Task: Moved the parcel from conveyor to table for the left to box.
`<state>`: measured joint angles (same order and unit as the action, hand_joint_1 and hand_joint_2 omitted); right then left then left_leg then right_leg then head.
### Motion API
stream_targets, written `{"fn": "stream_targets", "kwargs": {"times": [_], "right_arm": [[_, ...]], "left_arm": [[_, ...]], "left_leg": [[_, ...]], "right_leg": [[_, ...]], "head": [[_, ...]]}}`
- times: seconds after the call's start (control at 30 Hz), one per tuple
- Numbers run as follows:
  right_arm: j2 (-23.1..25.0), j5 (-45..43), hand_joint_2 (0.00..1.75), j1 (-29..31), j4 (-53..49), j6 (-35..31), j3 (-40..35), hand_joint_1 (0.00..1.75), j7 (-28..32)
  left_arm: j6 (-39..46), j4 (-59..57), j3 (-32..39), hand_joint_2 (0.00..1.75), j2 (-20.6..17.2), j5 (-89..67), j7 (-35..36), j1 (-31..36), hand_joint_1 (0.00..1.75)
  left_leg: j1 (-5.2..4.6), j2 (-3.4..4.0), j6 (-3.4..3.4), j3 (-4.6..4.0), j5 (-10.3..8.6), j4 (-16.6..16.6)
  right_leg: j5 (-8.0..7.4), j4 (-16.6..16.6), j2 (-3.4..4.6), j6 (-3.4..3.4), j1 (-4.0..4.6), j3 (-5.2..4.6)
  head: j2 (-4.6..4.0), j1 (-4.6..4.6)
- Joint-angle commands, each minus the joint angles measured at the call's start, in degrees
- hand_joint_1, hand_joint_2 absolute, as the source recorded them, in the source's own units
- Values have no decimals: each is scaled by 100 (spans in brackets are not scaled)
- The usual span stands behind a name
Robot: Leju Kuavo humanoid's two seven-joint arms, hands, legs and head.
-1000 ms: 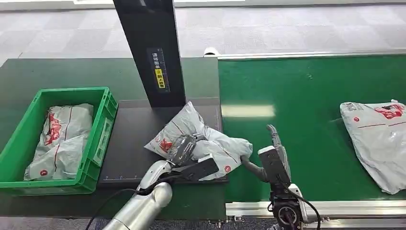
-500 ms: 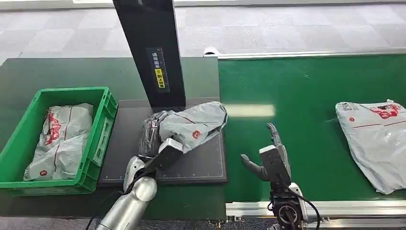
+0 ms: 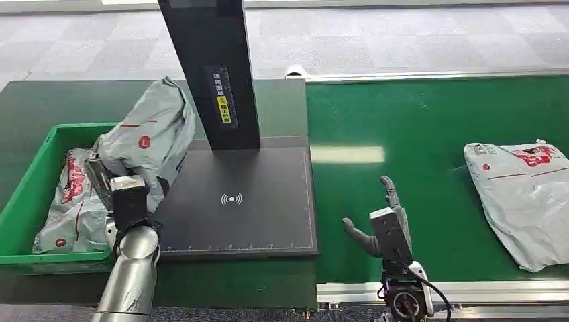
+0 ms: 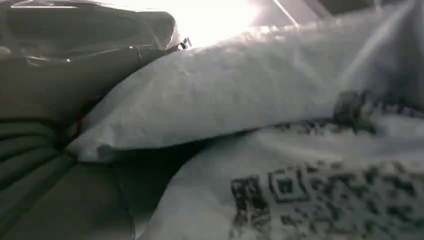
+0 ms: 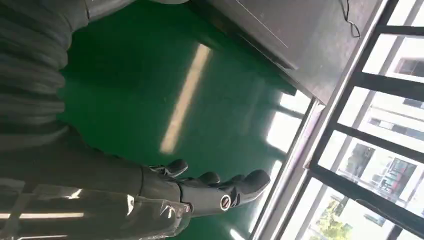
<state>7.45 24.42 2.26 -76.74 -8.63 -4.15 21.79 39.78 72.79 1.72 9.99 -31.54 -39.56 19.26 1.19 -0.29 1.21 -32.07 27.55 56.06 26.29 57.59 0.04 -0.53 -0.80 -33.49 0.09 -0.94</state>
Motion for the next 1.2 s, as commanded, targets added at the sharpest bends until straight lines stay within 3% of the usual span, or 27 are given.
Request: {"fn": "stream_targets", "kwargs": {"times": [0.03,0.33,0.6,0.67,0.77,0.83,0.93,0.97,1.0,1.03,1.07,1.2], "right_arm": [[-127,-44,175,124,317,-13,-174,0,10],[-103,-38,175,82,255,1,-212,0,10],[-114,9,175,-71,35,0,-121,0,-82],[-78,2,175,-120,-69,-17,-38,0,-84],[-82,4,175,-163,-190,-2,28,0,-108],[-74,44,175,-196,-255,57,84,0,-142],[-65,108,175,-180,-259,150,106,0,-153],[-59,122,175,-165,-246,173,100,0,-154],[-52,122,175,-157,-241,174,95,0,-154],[-50,125,175,-144,-222,178,91,0,-155],[-49,128,175,-129,-208,185,84,0,-155],[-77,117,175,-92,-135,186,37,0,-154]], "left_arm": [[22,1398,2065,0,175,55,-44,-89,175],[22,1502,3021,0,193,-471,-44,46,175],[22,-18,3223,0,127,-1423,-44,319,175],[22,-681,2945,0,-115,-2000,553,380,169],[22,-1116,2737,0,-305,-2218,868,420,166],[-121,-1535,2210,0,-578,-2700,1657,438,164],[-226,-1848,1846,0,-726,-2893,2185,453,113],[-187,-1892,1800,0,-743,-2957,2344,446,66],[-186,-1894,1795,0,-745,-2957,2352,438,66],[-135,-1878,1785,0,-752,-2990,2419,422,45],[22,-1612,1925,0,-691,-2922,2445,369,0],[22,-1045,2463,0,-441,-2791,1909,330,0]], "left_leg": [[1,35,-9,9,8,1],[0,13,-6,7,3,-2],[-5,-7,-9,20,-5,-15],[-5,-11,-7,13,-5,-9],[-9,-14,-7,16,-7,-13],[-6,-20,-6,14,-8,-13],[-5,-19,-7,14,-6,-9],[-5,-16,-5,10,-5,-6],[-5,-8,-4,11,-4,-6],[-4,-10,-9,17,-4,-9],[-5,-1,-7,13,-3,-7],[-1,9,-6,5,0,-2]], "right_leg": [[-3,-2,31,5,3,-2],[-1,-3,12,4,2,3],[1,-11,-10,6,-3,19],[1,-6,-12,4,-3,13],[2,-6,-15,4,-7,13],[2,-7,-22,6,-5,16],[4,-6,-23,6,-4,13],[3,-2,-17,5,-3,7],[1,-3,-9,4,-4,6],[1,-8,-12,6,-2,14],[0,-5,-3,4,-4,7],[-2,-3,6,4,0,0]], "head": [[0,0],[0,0],[0,0],[0,0],[0,2],[0,2],[0,2],[0,0],[0,2],[0,2],[0,0],[0,2]]}}
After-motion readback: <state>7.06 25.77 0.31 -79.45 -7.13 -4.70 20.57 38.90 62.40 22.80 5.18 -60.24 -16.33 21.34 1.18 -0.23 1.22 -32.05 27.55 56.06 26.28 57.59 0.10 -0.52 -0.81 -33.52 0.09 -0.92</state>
